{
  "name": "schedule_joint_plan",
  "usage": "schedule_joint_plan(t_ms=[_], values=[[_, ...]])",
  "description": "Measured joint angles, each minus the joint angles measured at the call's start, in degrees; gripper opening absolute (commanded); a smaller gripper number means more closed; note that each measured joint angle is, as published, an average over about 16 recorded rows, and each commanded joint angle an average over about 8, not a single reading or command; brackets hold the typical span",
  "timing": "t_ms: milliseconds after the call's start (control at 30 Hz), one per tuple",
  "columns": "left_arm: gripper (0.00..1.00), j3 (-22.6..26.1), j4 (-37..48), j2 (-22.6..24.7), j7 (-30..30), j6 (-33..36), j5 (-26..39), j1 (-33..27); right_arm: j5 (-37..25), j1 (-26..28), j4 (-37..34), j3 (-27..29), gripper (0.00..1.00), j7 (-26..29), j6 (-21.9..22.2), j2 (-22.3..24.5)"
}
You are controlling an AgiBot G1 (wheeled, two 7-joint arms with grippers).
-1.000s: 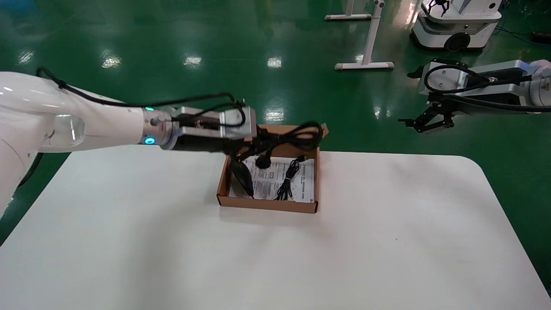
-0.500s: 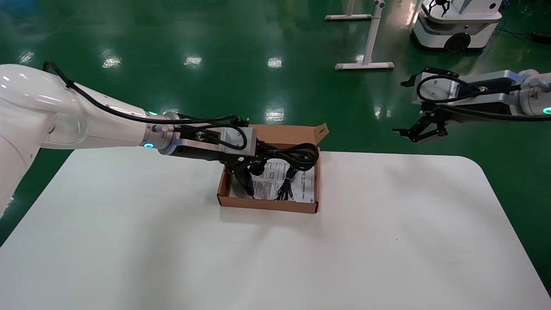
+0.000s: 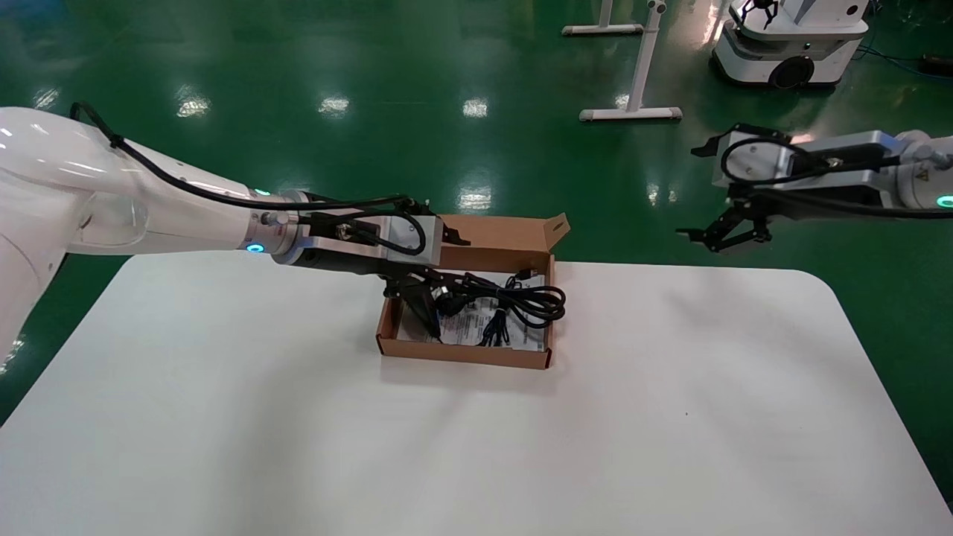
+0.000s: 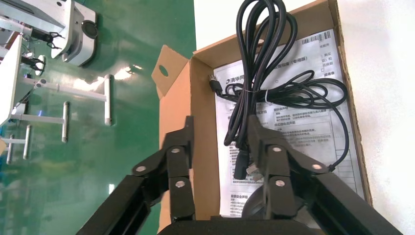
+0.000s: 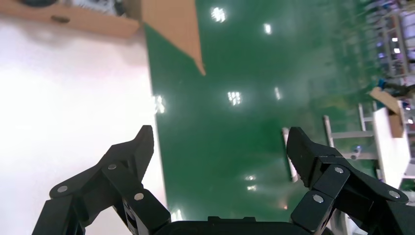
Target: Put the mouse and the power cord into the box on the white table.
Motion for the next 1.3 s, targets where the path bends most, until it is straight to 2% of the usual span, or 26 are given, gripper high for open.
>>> schedule_joint_plan(t_ms=[300,1300], values=[[1.00,-2.74,-6.55,-3.83,-5.11,1.69,-3.61,3.99,5.15,-4.61,6.41,2.57,1.00,4.37,-1.81,2.72],[1.00,-17.75,-41.57,-24.66,-32.70,10.79,-23.30,25.06,28.56,-27.93,41.19,13.24,1.00,28.99,-11.65,15.16]])
